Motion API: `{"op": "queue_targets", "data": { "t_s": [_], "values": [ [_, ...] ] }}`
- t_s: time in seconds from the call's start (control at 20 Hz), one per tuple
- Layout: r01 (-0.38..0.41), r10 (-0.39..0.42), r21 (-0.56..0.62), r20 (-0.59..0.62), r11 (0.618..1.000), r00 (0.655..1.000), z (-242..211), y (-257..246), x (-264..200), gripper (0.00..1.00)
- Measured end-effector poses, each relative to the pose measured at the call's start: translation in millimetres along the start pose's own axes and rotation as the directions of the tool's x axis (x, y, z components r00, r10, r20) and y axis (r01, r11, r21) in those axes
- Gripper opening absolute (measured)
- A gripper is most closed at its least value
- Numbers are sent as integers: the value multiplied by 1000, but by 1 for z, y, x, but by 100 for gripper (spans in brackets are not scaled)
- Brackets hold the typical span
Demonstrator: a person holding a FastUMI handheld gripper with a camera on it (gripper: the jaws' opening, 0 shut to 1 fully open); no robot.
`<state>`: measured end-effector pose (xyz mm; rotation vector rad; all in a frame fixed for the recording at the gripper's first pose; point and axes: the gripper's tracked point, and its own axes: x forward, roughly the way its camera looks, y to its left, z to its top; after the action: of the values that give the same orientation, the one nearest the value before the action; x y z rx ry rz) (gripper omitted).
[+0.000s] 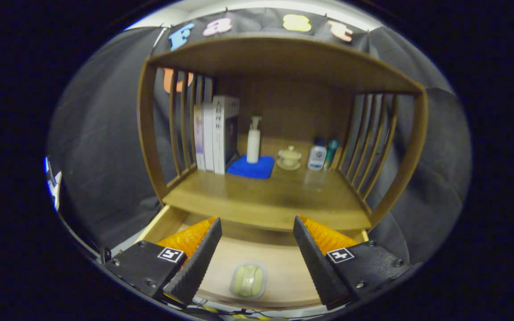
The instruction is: Pull open the drawer, take out the items inside it, and place them on the countertop above the cabinet.
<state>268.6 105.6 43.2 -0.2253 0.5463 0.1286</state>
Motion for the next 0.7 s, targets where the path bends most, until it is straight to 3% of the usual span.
{"op": "queue_targets", "data": {
  "t_s": [0.15,0.3,0.45,0.7],
  "values": [
    [-1,-2,-14,-173,1000,985,-34,5,29,100],
    [-16,24,25,-348,1000,937,-71,6,43,97],
    [-14,44,64,-492,998,869,-111,10,52,81],
    [52,20,95,-629,994,777,-151,8,52,67]
  ]
}}
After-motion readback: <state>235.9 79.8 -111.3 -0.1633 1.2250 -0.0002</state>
